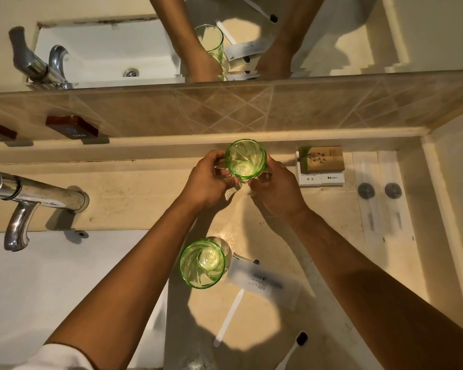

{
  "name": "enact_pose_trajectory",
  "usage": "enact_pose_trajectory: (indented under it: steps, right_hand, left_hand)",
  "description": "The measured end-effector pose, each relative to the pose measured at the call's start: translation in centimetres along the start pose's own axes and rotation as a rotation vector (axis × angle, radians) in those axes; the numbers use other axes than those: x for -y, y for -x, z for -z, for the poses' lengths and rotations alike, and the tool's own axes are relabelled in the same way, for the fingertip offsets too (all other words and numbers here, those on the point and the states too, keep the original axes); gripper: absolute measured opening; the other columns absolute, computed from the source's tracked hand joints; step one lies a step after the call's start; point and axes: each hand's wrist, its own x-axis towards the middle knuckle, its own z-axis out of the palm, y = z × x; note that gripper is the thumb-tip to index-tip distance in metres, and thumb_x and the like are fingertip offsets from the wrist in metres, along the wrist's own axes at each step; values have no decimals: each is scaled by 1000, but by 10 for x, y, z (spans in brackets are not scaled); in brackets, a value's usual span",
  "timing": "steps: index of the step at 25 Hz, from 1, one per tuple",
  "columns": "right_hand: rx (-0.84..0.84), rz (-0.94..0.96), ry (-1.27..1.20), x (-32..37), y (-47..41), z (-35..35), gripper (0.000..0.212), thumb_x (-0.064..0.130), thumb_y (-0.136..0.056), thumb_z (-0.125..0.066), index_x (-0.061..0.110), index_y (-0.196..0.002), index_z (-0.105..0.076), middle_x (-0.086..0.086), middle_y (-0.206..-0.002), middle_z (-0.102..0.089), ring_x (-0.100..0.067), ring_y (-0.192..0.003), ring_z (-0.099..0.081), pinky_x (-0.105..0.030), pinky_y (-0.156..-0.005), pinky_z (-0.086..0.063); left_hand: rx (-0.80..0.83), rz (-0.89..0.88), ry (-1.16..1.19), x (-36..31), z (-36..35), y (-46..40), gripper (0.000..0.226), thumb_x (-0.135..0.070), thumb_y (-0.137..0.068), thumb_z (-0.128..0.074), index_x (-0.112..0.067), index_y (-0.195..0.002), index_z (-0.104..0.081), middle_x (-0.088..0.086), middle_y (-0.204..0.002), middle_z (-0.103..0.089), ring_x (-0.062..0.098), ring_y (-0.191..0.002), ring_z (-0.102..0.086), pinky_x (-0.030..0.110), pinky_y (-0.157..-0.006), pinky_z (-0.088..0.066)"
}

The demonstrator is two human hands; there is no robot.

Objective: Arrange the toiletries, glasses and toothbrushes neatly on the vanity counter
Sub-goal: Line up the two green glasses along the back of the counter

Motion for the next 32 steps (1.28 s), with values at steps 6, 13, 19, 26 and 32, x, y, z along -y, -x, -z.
enact_pose_trajectory:
  steps: [6, 13, 19, 26, 32]
  right_hand:
    - [29, -130, -63, -23, 31, 17, 52, 2, -92, -60, 11, -142, -47, 3, -114, -52, -4, -97, -54, -19, -87, -47]
    - [-28, -111, 133, -55, 121, 29, 34, 7, -90, -61, 19, -121, -65, 3, -114, -65, -9, -101, -62, -2, -83, -44]
    - [121, 185, 295, -32, 180, -10, 28, 1, -76, -78, 0, -104, -76, -15, -109, -75, -21, -93, -73, -22, -81, -58]
    - [264, 11, 65, -1, 192, -52, 64, 18, -77, -53, 13, -141, -51, -9, -126, -65, -26, -111, -60, -35, -99, -50]
    - [226, 16, 66, 1, 174, -65, 62, 16, -70, -56, 21, -132, -59, -2, -116, -70, -20, -104, -63, -34, -91, -53]
  left_hand:
    - [-141, 5, 158, -7, 25, 35, 55, 13, -89, -64, -10, -138, -55, 4, -123, -62, 10, -86, -61, 17, -69, -59]
    - [-338, -127, 176, 19, 56, 136, 23, -14, -91, -64, -34, -99, -72, -1, -92, -75, 21, -90, -71, 35, -79, -58]
    - [-370, 138, 162, 91, 25, 199, 24, -8, -97, -60, -18, -118, -66, 6, -107, -71, 28, -102, -70, 48, -91, -59]
    - [-206, 165, 306, 105, 2, 221, 71, 15, -87, -58, -16, -149, -43, -10, -128, -57, 7, -114, -61, 14, -80, -52]
    - [-202, 151, 344, 107, -5, 209, 73, 15, -79, -60, -23, -140, -51, -19, -120, -62, -8, -108, -59, 1, -70, -49]
